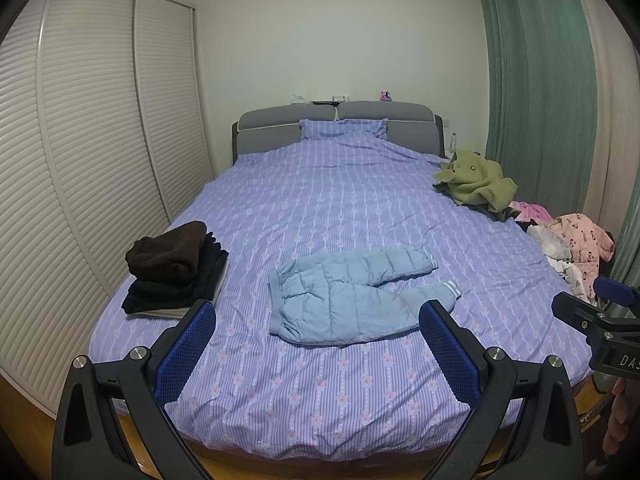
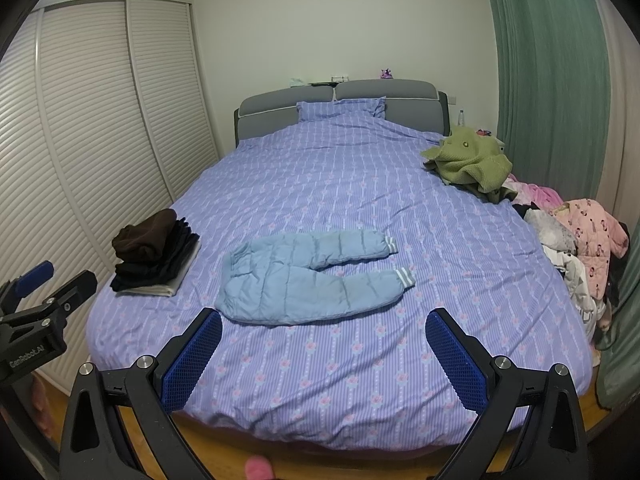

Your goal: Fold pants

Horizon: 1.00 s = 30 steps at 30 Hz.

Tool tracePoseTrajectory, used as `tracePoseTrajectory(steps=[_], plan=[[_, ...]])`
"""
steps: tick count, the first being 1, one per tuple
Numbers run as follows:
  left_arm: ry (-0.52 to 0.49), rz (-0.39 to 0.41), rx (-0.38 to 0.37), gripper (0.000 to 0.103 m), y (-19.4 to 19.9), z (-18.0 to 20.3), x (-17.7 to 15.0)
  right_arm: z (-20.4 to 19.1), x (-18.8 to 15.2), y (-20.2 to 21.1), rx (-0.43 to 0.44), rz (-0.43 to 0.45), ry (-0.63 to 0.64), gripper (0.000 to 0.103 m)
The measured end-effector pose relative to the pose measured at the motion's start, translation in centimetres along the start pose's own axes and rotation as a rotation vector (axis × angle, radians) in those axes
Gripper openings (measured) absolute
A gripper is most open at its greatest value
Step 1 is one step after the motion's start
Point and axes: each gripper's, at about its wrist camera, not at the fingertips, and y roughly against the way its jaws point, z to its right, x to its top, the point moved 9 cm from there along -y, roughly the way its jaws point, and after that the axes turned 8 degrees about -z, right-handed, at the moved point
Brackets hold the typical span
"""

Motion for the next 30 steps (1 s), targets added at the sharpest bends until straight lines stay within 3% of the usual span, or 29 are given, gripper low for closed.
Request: tracePoseTrajectory(steps=[18, 30], plan=[[0.010, -0.013, 0.008, 0.103, -1.0, 0.1, -0.7, 0.4, 0.9, -0.6, 0.000, -0.018, 0.005, 0.103], [0.050, -0.107, 0.043, 0.103, -5.7, -1.4, -3.5, 0.9, -0.7, -6.2, 0.009, -0.126, -0.014, 0.103]])
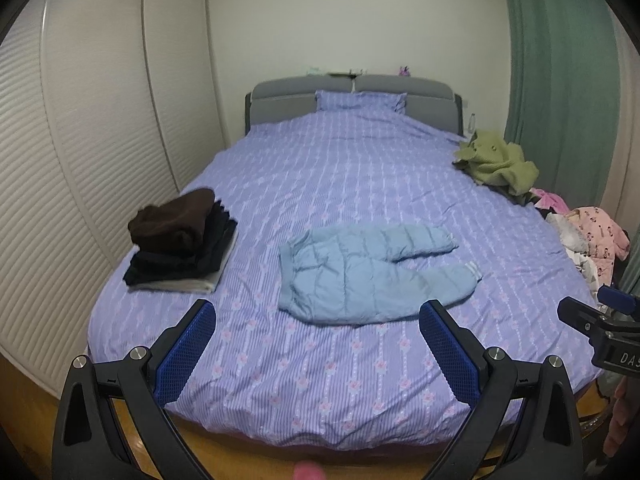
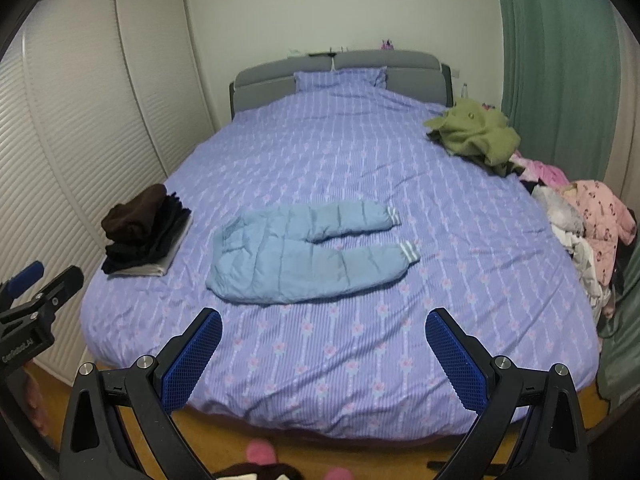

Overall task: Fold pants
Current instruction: 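Lower both tools to the pants, left gripping the waistband, right gripping a leg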

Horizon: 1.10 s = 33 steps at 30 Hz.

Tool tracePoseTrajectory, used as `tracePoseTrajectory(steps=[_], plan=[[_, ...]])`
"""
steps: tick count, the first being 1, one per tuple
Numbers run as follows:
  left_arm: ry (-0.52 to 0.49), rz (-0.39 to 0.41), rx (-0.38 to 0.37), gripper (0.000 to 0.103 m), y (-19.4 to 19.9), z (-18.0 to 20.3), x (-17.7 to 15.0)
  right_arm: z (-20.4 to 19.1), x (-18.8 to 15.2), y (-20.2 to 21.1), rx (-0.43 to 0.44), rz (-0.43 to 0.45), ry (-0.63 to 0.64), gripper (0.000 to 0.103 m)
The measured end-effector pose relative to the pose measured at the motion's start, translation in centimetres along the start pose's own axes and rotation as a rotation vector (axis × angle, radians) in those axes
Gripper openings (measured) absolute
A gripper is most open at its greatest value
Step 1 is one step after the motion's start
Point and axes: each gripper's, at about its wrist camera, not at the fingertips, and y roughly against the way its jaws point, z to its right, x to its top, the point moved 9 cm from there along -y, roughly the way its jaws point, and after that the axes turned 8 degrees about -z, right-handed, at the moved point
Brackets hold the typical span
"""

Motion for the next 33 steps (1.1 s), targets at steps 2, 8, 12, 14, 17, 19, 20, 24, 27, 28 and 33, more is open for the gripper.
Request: tracePoseTrajectory(steps=[2, 8, 12, 14, 17, 19, 20, 24, 27, 28, 33], plan=[[0.027, -0.023, 0.009, 0.103, -1.2, -0.9, -0.4, -0.2, -0.3, -1.2, 0.014, -0.007, -0.020, 0.103], [0.102, -0.124, 0.011, 0.103, -7.2, -4.0, -1.0, -0.5, 0.2, -7.0, -0.006, -0.065, -0.089, 0.103], [0.116, -0.208, -0.010, 0.103, -12.5, -5.2, -0.2, -0.9, 1.1, -11.7, -0.034, -0.138, -0.116, 0.103], [0.120, -0.241, -0.039, 0.103, -15.1, -5.4, 0.2, -1.0, 1.6, -13.7, -0.047, -0.164, -0.129, 0.103], [0.104, -0.303, -0.055, 0.103, -19.3, -5.3, 0.3, -0.5, 2.3, -16.5, -0.076, -0.189, -0.171, 0.103], [0.106, -0.351, -0.070, 0.103, -22.0, -5.2, 0.1, 0.0, 2.7, -18.2, -0.096, -0.196, -0.190, 0.103], [0.110, -0.368, -0.071, 0.103, -23.3, -5.1, -0.1, 0.2, 2.9, -19.2, -0.112, -0.195, -0.187, 0.103], [0.123, -0.446, -0.068, 0.103, -27.6, -4.6, -1.1, 1.5, 3.1, -22.8, -0.164, -0.243, -0.171, 0.103], [0.148, -0.494, -0.081, 0.103, -30.3, -3.8, -2.2, 2.3, 2.7, -25.9, -0.149, -0.304, -0.170, 0.103], [0.164, -0.512, -0.086, 0.103, -31.2, -3.7, -2.4, 2.4, 2.5, -27.1, -0.149, -0.325, -0.161, 0.103], [0.307, -0.602, -0.140, 0.100, -34.7, -3.3, -4.0, 3.5, 1.6, -30.7, -0.116, -0.405, -0.164, 0.103]])
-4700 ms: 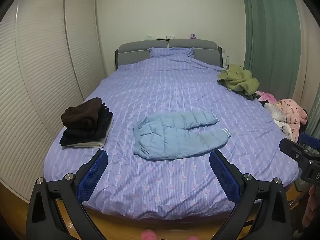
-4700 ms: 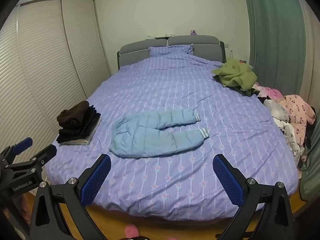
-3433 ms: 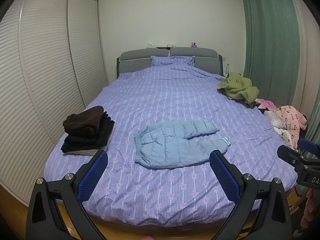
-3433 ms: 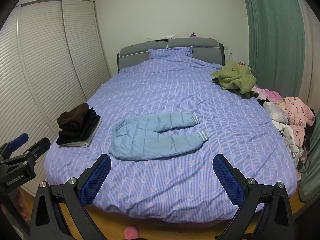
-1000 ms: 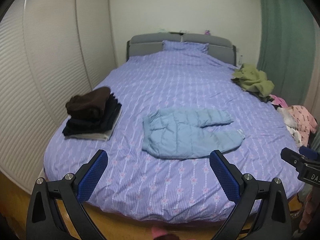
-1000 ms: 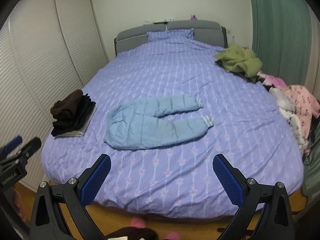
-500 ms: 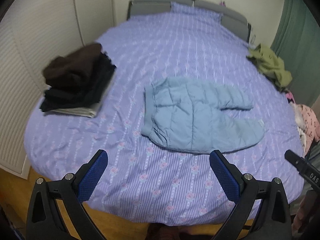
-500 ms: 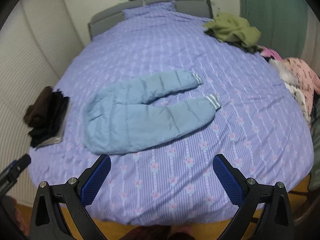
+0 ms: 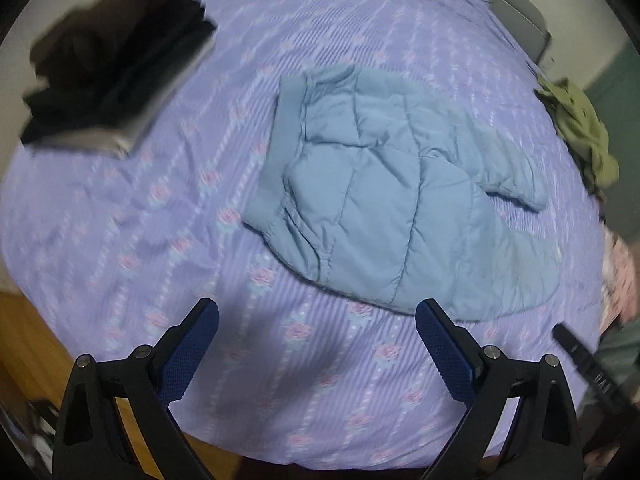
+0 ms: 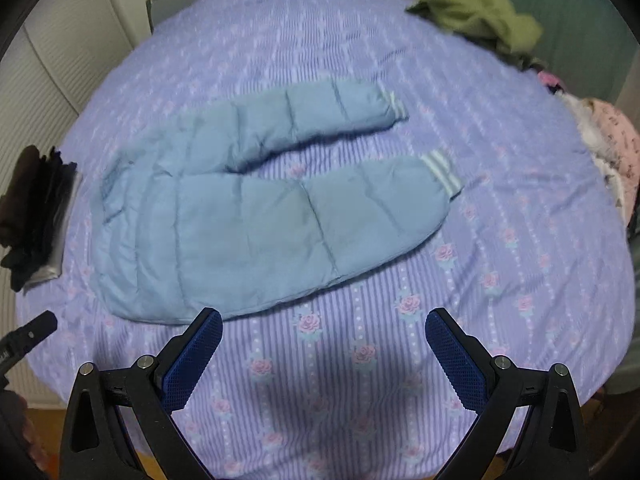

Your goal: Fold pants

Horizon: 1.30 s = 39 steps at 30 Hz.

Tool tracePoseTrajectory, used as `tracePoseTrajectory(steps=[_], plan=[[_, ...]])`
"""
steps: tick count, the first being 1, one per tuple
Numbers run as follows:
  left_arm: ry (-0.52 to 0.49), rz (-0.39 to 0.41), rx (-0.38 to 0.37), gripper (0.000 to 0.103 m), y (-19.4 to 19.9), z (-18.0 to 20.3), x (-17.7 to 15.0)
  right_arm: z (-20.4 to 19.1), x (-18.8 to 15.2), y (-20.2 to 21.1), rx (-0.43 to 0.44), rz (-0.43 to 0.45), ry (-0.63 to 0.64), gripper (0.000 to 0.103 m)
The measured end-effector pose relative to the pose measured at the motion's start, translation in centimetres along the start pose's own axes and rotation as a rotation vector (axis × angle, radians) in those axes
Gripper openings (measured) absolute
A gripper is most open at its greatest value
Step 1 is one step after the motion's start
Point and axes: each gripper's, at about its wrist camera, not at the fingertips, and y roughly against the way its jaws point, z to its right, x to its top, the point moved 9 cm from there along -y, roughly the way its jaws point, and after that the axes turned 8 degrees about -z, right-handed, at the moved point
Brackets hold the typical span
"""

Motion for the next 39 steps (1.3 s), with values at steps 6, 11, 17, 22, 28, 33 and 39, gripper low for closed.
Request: tracePoseTrajectory(steps=[6, 11, 17, 22, 28, 33, 39], plan=[[0.055, -0.076, -0.004, 0.099, -3.8, 0.3, 1.3, 1.0, 1.7, -3.2, 0.038, -0.083, -0.034, 0.100], [0.090, -0.141, -0.034, 0.097, -6.8, 1.3, 0.9, 1.3, 2.5, -5.7, 0.070, -0.136, -0.052, 0.096], [0.188, -0.215, -0.053, 0.097, -10.0, 0.5, 1.0, 1.6, 3.1, -8.5, 0.048, -0.180, -0.048, 0.093], [0.262, -0.255, -0.104, 0.090, -11.8, 0.9, 1.4, 1.1, 3.3, -11.1, 0.046, -0.236, -0.042, 0.089], [0.289, -0.270, -0.151, 0.042, -11.2, 2.1, 1.8, 0.9, 3.9, -12.2, 0.066, -0.270, -0.060, 0.070], [0.208, -0.222, -0.100, 0.018, -9.0, 2.3, 2.7, 1.1, 5.0, -10.8, 0.046, -0.241, -0.058, 0.027], [0.108, -0.156, -0.069, 0.013, -5.3, 3.2, 3.0, 0.3, 5.9, -5.6, 0.077, -0.170, -0.045, 0.016]])
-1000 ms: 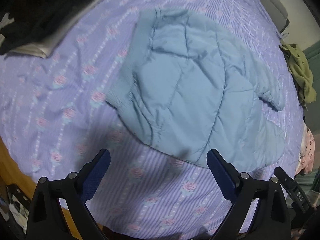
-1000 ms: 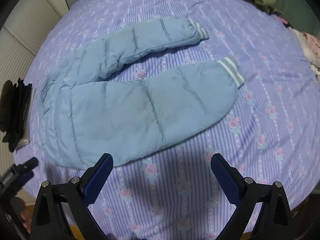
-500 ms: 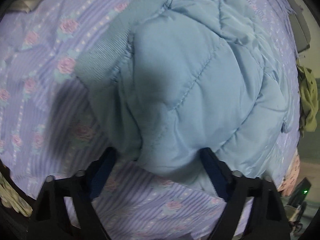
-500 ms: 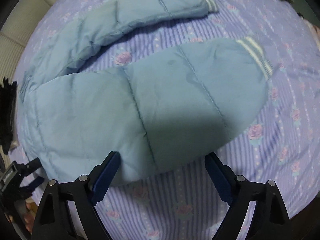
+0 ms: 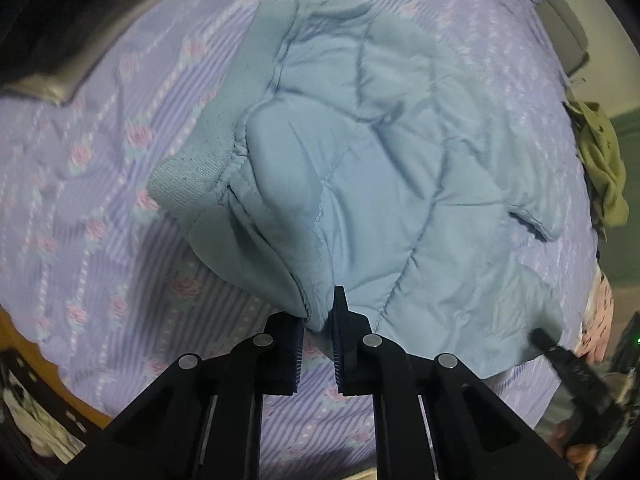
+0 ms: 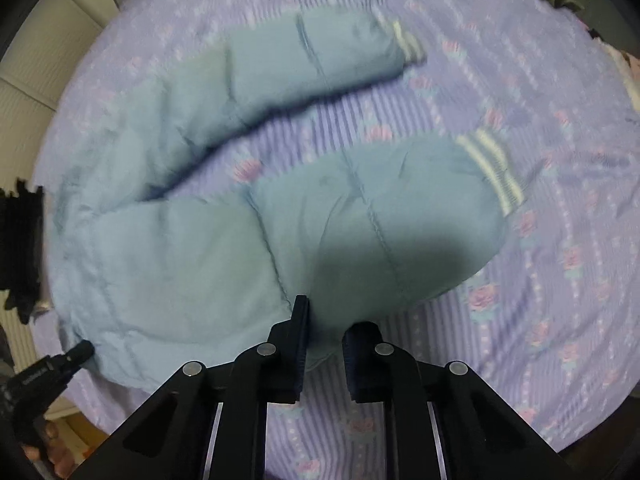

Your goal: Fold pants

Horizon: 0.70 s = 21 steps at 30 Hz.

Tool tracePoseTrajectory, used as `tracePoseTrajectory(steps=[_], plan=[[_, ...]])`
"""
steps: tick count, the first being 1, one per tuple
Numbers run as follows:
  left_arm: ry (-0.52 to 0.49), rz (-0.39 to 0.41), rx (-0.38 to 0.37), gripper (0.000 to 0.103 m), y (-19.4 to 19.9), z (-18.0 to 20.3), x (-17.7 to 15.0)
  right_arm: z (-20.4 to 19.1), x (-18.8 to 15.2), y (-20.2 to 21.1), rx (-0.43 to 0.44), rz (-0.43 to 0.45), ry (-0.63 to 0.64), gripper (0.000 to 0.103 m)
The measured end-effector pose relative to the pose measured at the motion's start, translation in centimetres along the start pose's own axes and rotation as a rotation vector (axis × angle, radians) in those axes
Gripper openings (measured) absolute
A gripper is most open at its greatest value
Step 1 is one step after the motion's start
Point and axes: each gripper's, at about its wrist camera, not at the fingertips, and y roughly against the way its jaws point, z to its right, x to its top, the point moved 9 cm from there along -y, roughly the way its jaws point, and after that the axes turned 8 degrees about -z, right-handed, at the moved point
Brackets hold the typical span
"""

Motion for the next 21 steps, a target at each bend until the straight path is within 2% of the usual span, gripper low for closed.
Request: tracePoseTrajectory(steps=[2, 6, 11, 15, 21], plan=[[-0.026, 0.023, 0.008, 0.012, 1.3, 0.0, -0.5, -0.8, -0.1, 2.1, 0.011, 0.023, 0.019, 0.015], [-0.059, 0.033, 0.019, 0.012, 2.6, -1.6, -1.2, -1.9, -2.3, 4.7, 0.028, 0.001, 0.053, 0.014], [-0.078, 0.046, 0.074, 0.012, 4.3, -1.9, -0.7, -0.4, -3.3, 5.4, 0.028, -0.013, 0.075, 0.013], [-0.083, 0.071, 0.114, 0.012, 5.2, -0.3, 1.6, -0.1, 0.6, 6.6, 0.052, 0.038, 0.036, 0.013], [-0.095, 0.165, 0.123, 0.012, 6.1, 2.2, 8.3, -1.4, 7.8, 7.1, 0.071, 0.112, -0.009, 0.013]])
